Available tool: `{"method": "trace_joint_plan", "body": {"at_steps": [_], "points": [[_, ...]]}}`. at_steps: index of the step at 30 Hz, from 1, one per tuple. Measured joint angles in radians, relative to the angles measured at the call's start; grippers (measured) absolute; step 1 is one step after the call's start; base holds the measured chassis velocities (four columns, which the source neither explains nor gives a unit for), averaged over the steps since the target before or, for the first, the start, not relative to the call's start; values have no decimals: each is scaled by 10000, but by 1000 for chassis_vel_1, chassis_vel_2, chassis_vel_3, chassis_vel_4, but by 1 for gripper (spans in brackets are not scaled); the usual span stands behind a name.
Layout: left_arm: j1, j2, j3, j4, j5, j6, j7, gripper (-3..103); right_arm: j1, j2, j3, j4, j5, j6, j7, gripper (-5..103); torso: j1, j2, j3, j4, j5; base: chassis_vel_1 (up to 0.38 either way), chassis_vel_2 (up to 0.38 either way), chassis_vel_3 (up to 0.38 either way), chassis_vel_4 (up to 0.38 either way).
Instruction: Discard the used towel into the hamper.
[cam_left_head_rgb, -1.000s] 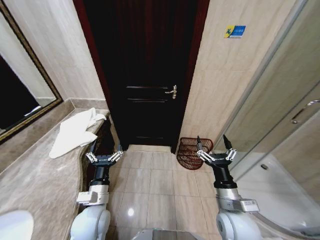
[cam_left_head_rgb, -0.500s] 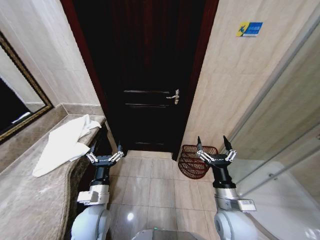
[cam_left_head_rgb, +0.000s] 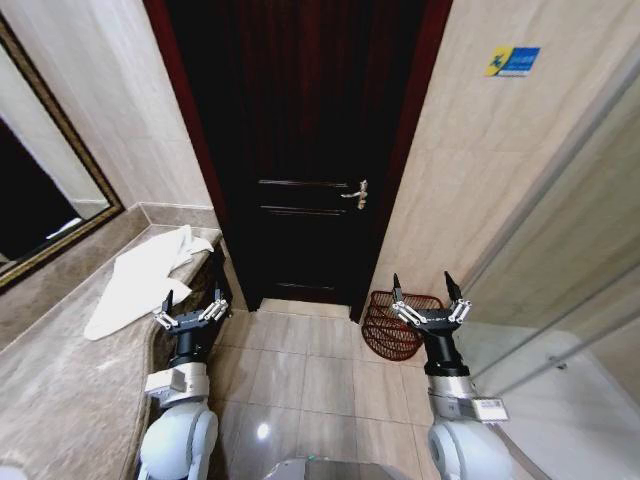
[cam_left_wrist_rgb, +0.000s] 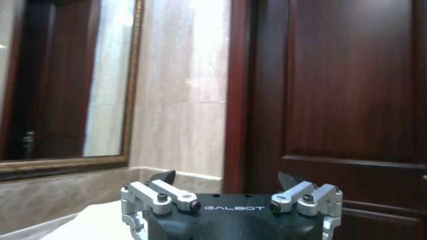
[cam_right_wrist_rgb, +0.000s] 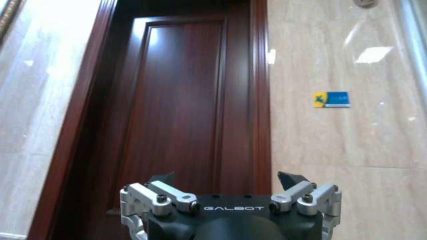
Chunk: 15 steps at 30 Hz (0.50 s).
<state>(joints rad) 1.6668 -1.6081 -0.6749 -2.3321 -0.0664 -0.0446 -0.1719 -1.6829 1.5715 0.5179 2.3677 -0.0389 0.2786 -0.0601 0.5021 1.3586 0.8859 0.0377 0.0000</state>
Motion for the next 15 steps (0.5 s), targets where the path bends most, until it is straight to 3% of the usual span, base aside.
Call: {"method": "trace_joint_plan", "body": {"at_steps": [15], "points": [[-61,0,-36,273,238,436,-304,100,-43,-38,55,85,452,359,-306,100,1,0,0,1,-1,107,106,103,103]]}}
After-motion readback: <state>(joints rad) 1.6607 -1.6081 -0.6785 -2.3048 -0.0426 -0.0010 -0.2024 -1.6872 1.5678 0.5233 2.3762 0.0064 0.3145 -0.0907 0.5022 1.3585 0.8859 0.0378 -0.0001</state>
